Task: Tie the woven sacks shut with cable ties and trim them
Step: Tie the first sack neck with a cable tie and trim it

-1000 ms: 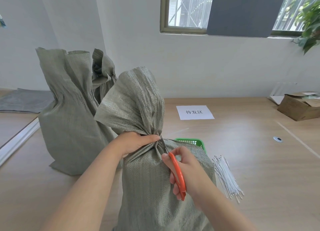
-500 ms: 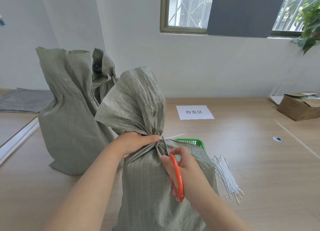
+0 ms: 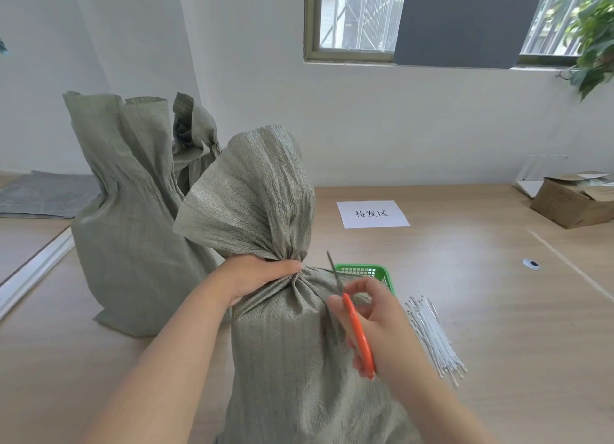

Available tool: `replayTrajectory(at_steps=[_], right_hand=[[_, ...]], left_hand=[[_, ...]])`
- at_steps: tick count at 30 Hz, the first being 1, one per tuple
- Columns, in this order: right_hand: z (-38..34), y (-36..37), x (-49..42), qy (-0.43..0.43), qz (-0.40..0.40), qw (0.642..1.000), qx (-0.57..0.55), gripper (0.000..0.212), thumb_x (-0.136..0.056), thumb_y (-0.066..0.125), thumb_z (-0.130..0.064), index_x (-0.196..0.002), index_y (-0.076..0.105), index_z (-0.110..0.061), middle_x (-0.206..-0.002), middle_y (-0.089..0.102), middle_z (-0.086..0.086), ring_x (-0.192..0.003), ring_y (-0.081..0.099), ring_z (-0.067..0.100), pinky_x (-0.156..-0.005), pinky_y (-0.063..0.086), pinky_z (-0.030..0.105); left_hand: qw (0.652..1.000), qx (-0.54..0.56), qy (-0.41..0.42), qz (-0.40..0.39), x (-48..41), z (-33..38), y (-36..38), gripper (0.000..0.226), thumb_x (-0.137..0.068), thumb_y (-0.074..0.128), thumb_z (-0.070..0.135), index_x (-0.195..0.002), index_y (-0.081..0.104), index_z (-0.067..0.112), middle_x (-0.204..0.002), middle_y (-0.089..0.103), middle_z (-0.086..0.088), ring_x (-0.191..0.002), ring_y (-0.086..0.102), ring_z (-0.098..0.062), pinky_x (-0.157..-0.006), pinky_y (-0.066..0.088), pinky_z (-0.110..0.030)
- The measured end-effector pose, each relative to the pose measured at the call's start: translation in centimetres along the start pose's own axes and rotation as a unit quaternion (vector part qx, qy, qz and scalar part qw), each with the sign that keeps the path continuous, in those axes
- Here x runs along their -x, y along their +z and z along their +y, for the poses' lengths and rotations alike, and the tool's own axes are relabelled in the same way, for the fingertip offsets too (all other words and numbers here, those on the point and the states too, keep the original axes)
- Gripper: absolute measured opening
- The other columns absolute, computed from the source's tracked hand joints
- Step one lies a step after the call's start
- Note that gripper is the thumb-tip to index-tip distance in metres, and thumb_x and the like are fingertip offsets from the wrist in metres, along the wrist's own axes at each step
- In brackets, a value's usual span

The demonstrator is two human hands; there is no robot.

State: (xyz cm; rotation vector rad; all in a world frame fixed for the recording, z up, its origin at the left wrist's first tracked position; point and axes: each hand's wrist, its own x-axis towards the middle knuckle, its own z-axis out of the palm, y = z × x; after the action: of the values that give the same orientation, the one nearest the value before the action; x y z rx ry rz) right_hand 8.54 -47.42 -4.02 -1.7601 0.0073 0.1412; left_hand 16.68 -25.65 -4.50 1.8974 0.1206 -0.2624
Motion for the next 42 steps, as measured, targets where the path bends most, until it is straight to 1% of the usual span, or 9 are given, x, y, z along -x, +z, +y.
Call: replayTrajectory(at_steps=[4,9,15,17,22,26,32,38,42], right_hand=[[1.4,-3.8,-1.2,-0.051,0.082,0.988,0.121,0.018,-0.089,0.068,-0.043,-0.095,0.055,-0.032,-0.047,0.054,-0.004,-0.038,0.047,0.014,-0.040,0.037,0.023],[5.4,-8.4,-3.2,-0.070,0.161,0.917,0.357,0.021,-0.092,0.058,-0.048,-0.099,0.046,-0.031,-0.052,0.056,-0.005,-0.054,0.056,0.017,-0.049,0.036,0.030],[12.1,-11.9,-5.3,0.019,0.084,0.871,0.484,0.026,-0.092,0.056,-0.032,-0.115,0.045,-0.029,-0.083,0.058,-0.003,-0.079,0.059,0.026,-0.064,0.046,0.035],[14.6,-12.4,-5.7,0.069,0.038,0.860,0.504,0.035,-0.086,0.058,-0.026,-0.117,0.043,-0.031,-0.084,0.057,-0.004,-0.080,0.059,0.025,-0.065,0.047,0.034],[20.7,-12.2,-5.6,0.139,-0.057,0.838,0.525,0.045,-0.081,0.059,-0.016,-0.121,0.041,-0.028,-0.085,0.056,-0.004,-0.080,0.058,0.024,-0.067,0.047,0.034],[24.4,-12.0,-5.1,0.176,-0.083,0.834,0.517,0.048,-0.080,0.057,-0.008,-0.124,0.044,-0.024,-0.106,0.067,0.005,-0.096,0.063,0.027,-0.070,0.046,0.034],[27.5,-11.7,-4.5,0.205,-0.096,0.835,0.501,0.053,-0.077,0.052,0.001,-0.125,0.042,-0.018,-0.113,0.063,0.011,-0.092,0.062,0.029,-0.068,0.048,0.033],[29.6,-10.7,-4.3,0.209,-0.072,0.835,0.505,0.024,-0.089,0.047,-0.010,-0.108,0.037,-0.018,-0.100,0.060,0.008,-0.087,0.054,0.029,-0.070,0.037,0.030],[30.7,-11.1,-4.6,0.210,-0.041,0.849,0.483,0.015,-0.098,0.044,-0.022,-0.110,0.042,-0.013,-0.110,0.066,0.016,-0.085,0.054,0.031,-0.068,0.036,0.032]], left_hand=[[1.000,0.017,-0.005,0.012,0.3,0.1,0.0,0.038,-0.062,0.087,0.047,-0.091,0.078,0.024,-0.096,0.077,0.012,-0.097,0.071,-0.008,-0.090,0.051,-0.025],[0.999,0.029,-0.021,0.023,0.4,0.4,0.0,0.044,-0.055,0.087,0.049,-0.088,0.078,0.022,-0.092,0.077,0.008,-0.092,0.072,-0.010,-0.087,0.053,-0.027],[0.999,0.032,-0.019,0.034,0.4,0.8,0.1,0.060,-0.045,0.091,0.057,-0.089,0.078,0.018,-0.086,0.079,0.009,-0.090,0.073,-0.011,-0.089,0.053,-0.030],[0.999,0.026,-0.019,0.038,0.1,0.6,0.1,0.084,-0.023,0.091,0.069,-0.089,0.079,0.018,-0.086,0.079,0.010,-0.086,0.074,-0.008,-0.088,0.054,-0.030],[0.998,0.047,-0.016,0.040,0.0,0.3,0.0,0.094,-0.021,0.094,0.065,-0.099,0.079,0.014,-0.097,0.080,0.004,-0.093,0.075,-0.013,-0.096,0.054,-0.036],[0.998,0.049,-0.005,0.042,0.4,0.6,0.2,0.096,-0.014,0.092,0.067,-0.094,0.079,0.015,-0.097,0.080,0.004,-0.093,0.075,-0.012,-0.092,0.053,-0.032],[0.997,0.057,0.003,0.043,0.7,0.9,0.7,0.072,-0.032,0.095,0.054,-0.091,0.078,0.016,-0.097,0.080,0.003,-0.093,0.075,-0.012,-0.101,0.052,-0.037],[0.996,0.060,0.002,0.062,0.4,0.6,0.6,0.077,-0.025,0.096,0.057,-0.089,0.079,0.017,-0.097,0.080,0.004,-0.092,0.075,-0.010,-0.094,0.053,-0.033],[0.995,0.080,0.020,0.047,0.7,0.8,1.0,0.067,-0.019,0.094,0.057,-0.074,0.083,0.021,-0.086,0.079,0.008,-0.083,0.075,-0.005,-0.066,0.057,-0.019]])
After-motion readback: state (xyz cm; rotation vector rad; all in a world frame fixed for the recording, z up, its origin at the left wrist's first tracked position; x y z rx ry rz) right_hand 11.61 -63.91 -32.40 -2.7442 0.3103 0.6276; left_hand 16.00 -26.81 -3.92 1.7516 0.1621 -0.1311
